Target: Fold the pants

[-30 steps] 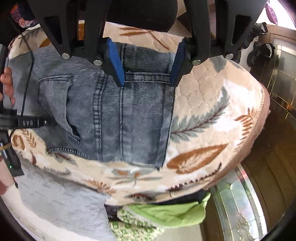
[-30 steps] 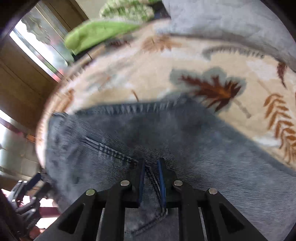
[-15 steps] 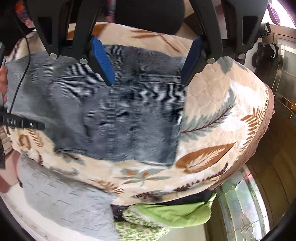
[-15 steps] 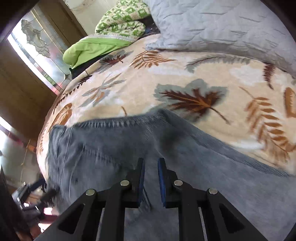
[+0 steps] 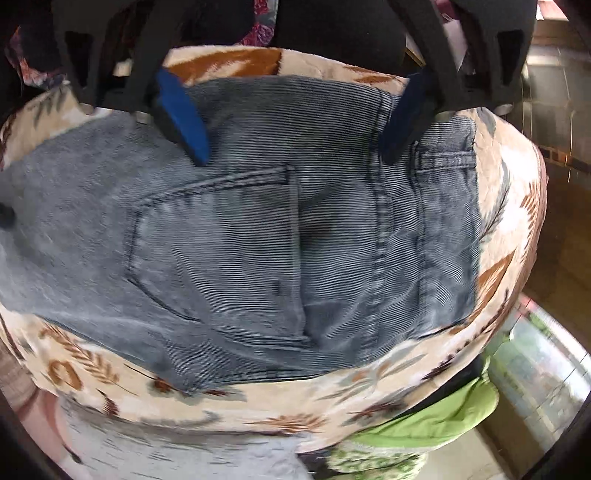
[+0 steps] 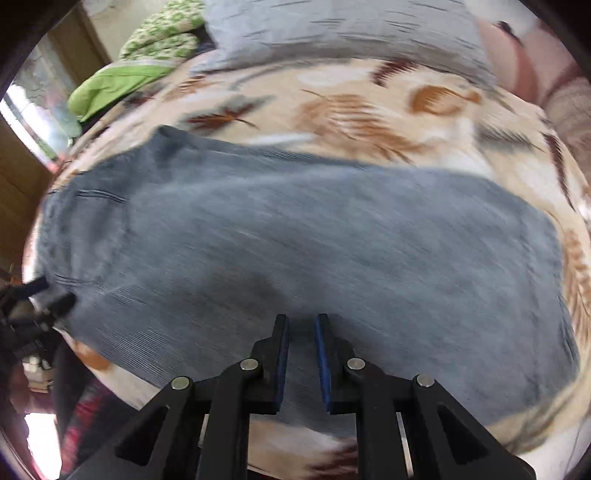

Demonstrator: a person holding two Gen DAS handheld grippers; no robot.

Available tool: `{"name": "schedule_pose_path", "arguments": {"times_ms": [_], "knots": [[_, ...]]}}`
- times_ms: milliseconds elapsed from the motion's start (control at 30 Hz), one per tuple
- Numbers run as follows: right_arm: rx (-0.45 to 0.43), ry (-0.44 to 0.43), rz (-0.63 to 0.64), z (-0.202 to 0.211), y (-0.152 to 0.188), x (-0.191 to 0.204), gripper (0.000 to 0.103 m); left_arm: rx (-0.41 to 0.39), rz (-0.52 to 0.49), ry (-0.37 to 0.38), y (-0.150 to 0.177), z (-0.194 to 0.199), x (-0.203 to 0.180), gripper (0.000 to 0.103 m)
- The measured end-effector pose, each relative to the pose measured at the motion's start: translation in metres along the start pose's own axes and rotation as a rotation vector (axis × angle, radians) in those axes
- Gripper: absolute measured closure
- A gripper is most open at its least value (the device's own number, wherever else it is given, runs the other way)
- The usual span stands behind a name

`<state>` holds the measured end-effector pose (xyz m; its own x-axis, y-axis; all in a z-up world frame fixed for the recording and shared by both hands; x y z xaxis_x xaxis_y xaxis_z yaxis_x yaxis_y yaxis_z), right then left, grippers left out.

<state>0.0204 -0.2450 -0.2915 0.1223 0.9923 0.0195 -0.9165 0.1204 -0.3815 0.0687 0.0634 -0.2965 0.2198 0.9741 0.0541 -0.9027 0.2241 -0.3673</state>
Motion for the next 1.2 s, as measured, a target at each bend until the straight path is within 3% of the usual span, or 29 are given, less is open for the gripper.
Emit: {"name": "schedule_pose_path", "arguments": {"times_ms": [133, 333, 400, 533, 667, 933, 1200], "knots": [[-0.014, -0.076, -0.076, 0.003, 0.011, -0.029, 0.086, -0.028, 0.105, 0.075, 0.009, -0.004, 0.015, 0.0], [-0.029, -0.105, -0.129, -0.002, 0.012, -0.035, 0.085, -0.155, 0.106, 0.065, 0.028, -0.002, 0.013, 0.0], [-0.044, -0.113, -0.142, -0.001, 0.015, -0.034, 0.085, -0.153, 0.109, 0.073, 0.031, -0.001, 0.014, 0.0], [-0.054, -0.159, -0.187, -0.004, 0.017, -0.039, 0.085, -0.063, 0.098, 0.063, 0.018, 0.003, 0.014, 0.0], [-0.066, -0.187, -0.208, 0.001, 0.016, -0.043, 0.085, -0.133, 0.072, 0.026, 0.013, 0.028, 0.004, 0.0], [-0.264, -0.095, -0.16, 0.037, 0.01, -0.046, 0.085, -0.296, -0.012, -0.001, -0.004, 0.101, -0.027, 0.0], [-0.252, -0.05, -0.285, 0.037, 0.014, -0.088, 0.085, -0.35, -0.066, 0.003, -0.022, 0.132, -0.06, 0.0]]}}
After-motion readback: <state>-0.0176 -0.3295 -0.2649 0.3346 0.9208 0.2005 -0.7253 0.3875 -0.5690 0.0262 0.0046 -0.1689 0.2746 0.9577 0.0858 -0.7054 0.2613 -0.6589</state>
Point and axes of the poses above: each gripper's, at about its wrist camera, not at the fingertips, and z roughly against the way its jaws point, x to its left, y to its underside, the point moved 3 cm from there along -z, roughly the way its jaws point, and after that the axes turned 8 degrees about y, right-handed, at the moved point
